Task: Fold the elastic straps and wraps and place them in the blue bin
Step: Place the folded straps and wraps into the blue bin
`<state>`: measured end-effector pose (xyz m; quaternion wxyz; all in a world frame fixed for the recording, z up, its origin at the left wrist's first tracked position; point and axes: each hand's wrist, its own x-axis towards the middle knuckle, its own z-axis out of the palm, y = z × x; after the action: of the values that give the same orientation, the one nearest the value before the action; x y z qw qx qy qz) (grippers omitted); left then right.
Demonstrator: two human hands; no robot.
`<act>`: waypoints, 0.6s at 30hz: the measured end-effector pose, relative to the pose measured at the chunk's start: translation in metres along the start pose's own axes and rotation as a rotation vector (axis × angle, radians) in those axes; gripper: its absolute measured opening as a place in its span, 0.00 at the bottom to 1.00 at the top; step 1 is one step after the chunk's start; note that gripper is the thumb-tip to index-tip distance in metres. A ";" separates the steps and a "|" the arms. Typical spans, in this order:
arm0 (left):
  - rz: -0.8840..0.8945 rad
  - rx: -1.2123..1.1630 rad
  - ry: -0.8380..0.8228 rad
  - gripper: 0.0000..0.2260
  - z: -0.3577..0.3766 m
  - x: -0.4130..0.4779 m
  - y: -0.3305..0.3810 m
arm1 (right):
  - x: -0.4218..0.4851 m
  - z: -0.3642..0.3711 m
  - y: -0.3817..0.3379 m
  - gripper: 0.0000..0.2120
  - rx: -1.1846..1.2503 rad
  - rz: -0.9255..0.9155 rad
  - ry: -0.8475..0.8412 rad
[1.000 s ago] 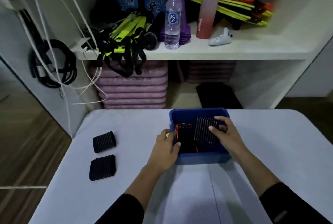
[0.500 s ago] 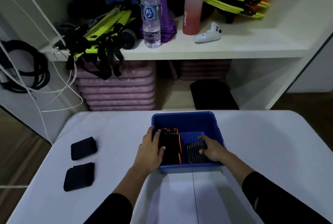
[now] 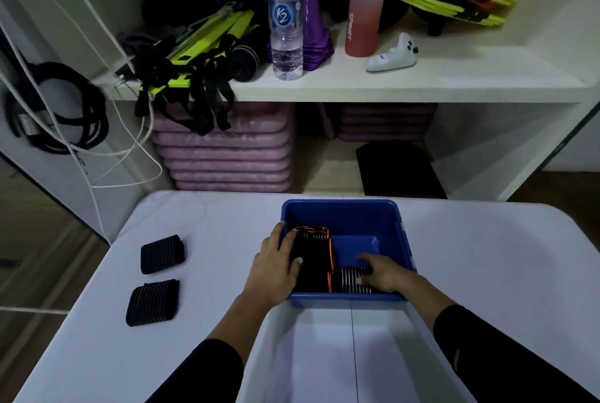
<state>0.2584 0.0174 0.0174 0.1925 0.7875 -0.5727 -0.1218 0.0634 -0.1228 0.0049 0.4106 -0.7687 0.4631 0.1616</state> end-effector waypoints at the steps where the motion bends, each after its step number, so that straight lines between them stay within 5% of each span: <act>1: 0.003 -0.019 0.012 0.25 -0.001 -0.001 0.000 | -0.002 -0.001 -0.001 0.30 0.024 -0.014 0.026; 6: -0.037 -0.142 0.226 0.18 -0.014 -0.013 -0.015 | -0.031 0.009 -0.040 0.13 0.292 -0.350 0.681; 8: -0.091 -0.136 0.316 0.14 -0.023 -0.021 -0.034 | -0.044 0.023 -0.075 0.09 0.399 -0.492 0.795; 14: -0.404 -0.104 0.396 0.11 -0.056 -0.056 -0.117 | -0.028 0.108 -0.179 0.09 0.385 -0.714 0.566; 18: -0.641 -0.028 0.318 0.15 -0.071 -0.084 -0.174 | 0.003 0.173 -0.224 0.12 0.326 -0.541 0.210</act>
<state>0.4104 0.1560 0.0015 0.2419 0.9335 -0.2578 -0.0599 0.2772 0.0630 0.0048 0.5061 -0.8004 0.3018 -0.1097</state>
